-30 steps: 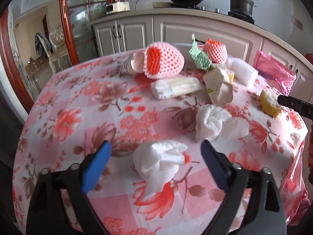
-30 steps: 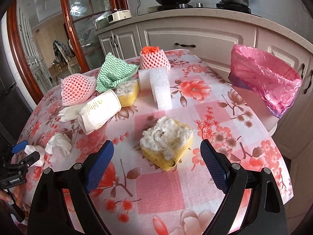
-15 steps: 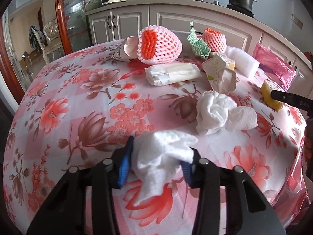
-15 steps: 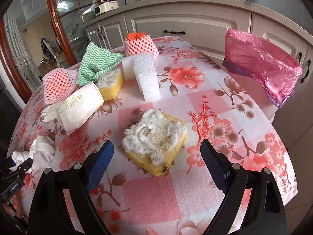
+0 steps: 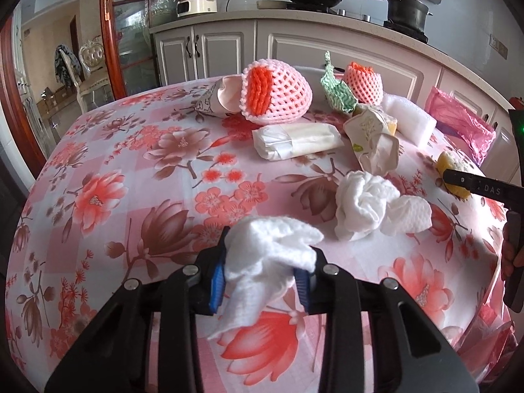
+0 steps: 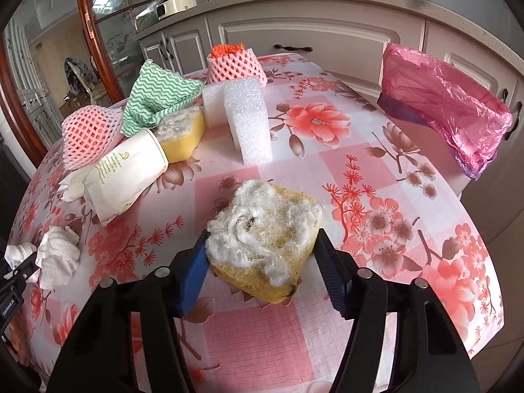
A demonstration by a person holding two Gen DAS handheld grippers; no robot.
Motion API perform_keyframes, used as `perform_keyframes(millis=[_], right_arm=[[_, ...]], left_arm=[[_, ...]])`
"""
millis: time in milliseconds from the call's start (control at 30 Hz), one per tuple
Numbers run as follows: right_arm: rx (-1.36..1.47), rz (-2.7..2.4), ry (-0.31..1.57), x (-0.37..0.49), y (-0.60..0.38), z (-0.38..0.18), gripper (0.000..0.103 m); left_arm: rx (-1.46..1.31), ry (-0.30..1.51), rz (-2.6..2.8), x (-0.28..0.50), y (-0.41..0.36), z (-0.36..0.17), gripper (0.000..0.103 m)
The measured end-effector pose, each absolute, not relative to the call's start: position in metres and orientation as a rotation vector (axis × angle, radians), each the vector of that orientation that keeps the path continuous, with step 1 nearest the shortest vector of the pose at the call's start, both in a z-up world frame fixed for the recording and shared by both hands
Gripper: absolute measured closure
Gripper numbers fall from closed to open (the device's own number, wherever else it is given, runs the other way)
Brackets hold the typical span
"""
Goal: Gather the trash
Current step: 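Grasp the white tissue ball with the left tool while the right tool grasps the yellow sponge, then carry the tissue and the sponge over the pink-lined trash bin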
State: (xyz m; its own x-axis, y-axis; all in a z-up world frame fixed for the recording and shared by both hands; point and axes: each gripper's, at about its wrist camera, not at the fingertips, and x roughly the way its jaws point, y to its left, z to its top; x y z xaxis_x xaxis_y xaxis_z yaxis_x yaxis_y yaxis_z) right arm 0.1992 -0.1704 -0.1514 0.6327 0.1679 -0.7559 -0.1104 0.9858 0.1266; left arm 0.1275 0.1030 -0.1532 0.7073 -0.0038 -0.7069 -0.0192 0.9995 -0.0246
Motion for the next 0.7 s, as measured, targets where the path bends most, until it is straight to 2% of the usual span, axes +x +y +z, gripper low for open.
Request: perform_keyframes(millis=[233,700], right_arm=[[0.08,0.194,0.77,0.184,-0.173,-0.131,0.05],[0.091,0.206,0.651,0.155,-0.19,-0.111,0.051]], left_arm=[[-0.021,0.722,0.001,0.122,0.096,-0.138,0.071],[0.043,0.645,-0.06,0.114,0.057,-0.114,0.07]])
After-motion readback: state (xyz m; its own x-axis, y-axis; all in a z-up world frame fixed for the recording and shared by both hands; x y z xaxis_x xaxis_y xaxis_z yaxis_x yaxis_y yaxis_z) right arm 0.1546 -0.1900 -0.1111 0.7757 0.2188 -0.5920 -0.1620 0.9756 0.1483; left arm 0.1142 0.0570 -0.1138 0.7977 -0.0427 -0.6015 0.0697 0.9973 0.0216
